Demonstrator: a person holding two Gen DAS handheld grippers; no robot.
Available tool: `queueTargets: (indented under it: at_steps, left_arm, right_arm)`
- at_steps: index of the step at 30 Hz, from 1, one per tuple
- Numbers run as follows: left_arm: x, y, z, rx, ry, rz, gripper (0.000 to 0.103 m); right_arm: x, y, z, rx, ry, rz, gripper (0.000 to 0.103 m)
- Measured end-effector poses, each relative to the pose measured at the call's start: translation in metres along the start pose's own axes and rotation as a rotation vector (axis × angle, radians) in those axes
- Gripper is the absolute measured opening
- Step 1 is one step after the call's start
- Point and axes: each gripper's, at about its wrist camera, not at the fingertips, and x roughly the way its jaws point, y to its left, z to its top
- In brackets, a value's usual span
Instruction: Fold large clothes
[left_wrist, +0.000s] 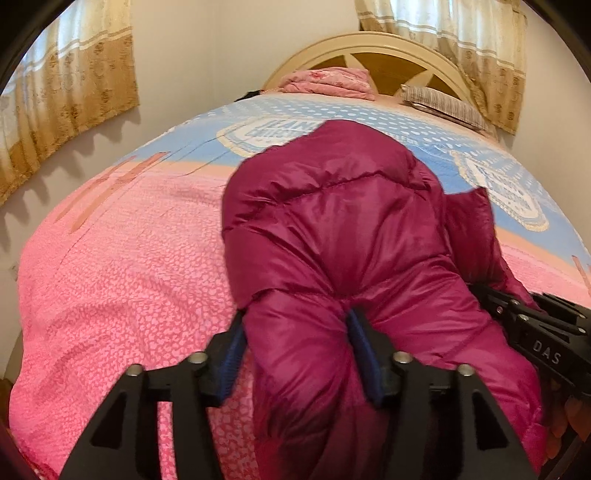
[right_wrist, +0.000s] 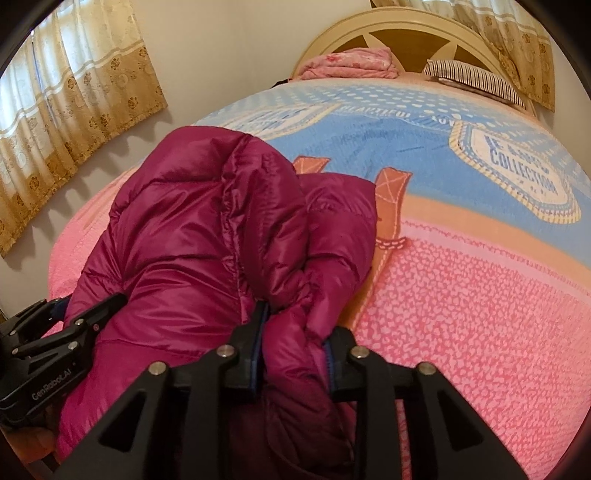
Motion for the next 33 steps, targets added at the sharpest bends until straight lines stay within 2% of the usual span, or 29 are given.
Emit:
queueTargets:
  at_steps: [2, 5, 11, 14, 15, 16, 18, 23, 27, 33]
  left_arm:
    - [0.002, 0.004, -0.001, -0.019, -0.005, 0.013, 0.073]
    - [0.004, 0.011, -0.002, -0.050, -0.002, 0.009, 0.078]
    - [0.001, 0.013, 0.000, -0.056, 0.002, 0.008, 0.079]
    - [-0.008, 0.019, 0.002, -0.062, 0.008, 0.001, 0.079]
    - [-0.013, 0.020, 0.003, -0.061, -0.001, -0.001, 0.079]
    - [-0.024, 0.022, 0.004, -0.060, -0.017, 0.001, 0.079]
    - [-0.044, 0.026, 0.006, -0.062, -0.048, -0.006, 0.079]
    - [-0.109, 0.038, 0.005, -0.068, -0.148, -0.029, 0.079]
    - [-0.160, 0.043, 0.000, -0.049, -0.232, -0.039, 0.084]
    - [-0.197, 0.045, -0.002, -0.043, -0.292, -0.053, 0.086]
  right_arm:
    - [0.001, -0.001, -0.001, 0.007, 0.003, 0.001, 0.036]
    - [0.004, -0.003, -0.003, 0.005, 0.015, 0.006, 0.039]
    - [0.001, -0.003, -0.001, 0.011, 0.019, 0.003, 0.041]
    - [-0.007, -0.007, 0.001, 0.021, 0.008, 0.001, 0.048]
    - [-0.013, -0.007, 0.002, 0.023, -0.002, -0.004, 0.054]
    - [-0.023, -0.007, 0.003, 0.026, -0.020, -0.007, 0.064]
    - [-0.043, -0.006, 0.004, 0.029, -0.059, -0.003, 0.073]
    - [-0.097, 0.004, -0.002, 0.017, -0.129, -0.010, 0.073]
    - [-0.143, 0.027, -0.013, -0.029, -0.205, -0.013, 0.081]
    - [-0.171, 0.046, -0.016, -0.074, -0.262, -0.011, 0.081]
